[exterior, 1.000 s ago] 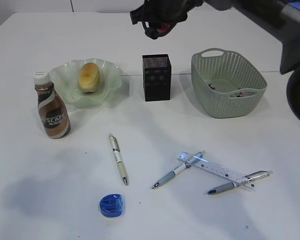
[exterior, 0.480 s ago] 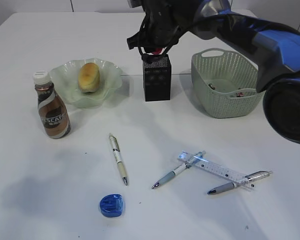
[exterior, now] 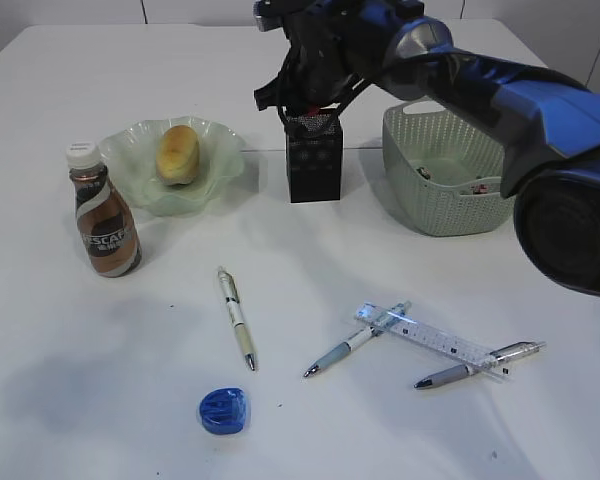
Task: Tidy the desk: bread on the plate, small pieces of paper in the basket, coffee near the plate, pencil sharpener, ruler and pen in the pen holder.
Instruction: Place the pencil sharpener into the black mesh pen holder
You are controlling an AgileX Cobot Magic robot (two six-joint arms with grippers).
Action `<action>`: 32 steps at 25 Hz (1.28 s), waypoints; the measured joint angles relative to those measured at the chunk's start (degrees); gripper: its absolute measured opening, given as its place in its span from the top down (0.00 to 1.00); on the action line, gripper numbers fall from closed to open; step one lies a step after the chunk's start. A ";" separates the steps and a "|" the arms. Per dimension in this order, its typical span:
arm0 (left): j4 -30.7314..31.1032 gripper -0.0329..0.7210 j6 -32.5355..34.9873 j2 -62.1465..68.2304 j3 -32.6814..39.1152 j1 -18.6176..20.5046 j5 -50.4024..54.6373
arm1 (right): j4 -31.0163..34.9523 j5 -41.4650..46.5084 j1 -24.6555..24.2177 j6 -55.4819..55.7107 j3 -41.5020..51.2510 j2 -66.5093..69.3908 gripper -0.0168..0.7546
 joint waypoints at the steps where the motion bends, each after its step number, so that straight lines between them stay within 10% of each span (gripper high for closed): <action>1: 0.00 0.34 0.00 0.00 0.00 0.00 0.08 | 0.00 0.00 0.00 0.00 0.00 0.00 0.55; 32: 0.00 0.34 0.00 0.00 0.00 0.00 0.90 | 2.34 -1.75 -1.05 1.24 0.00 1.05 0.49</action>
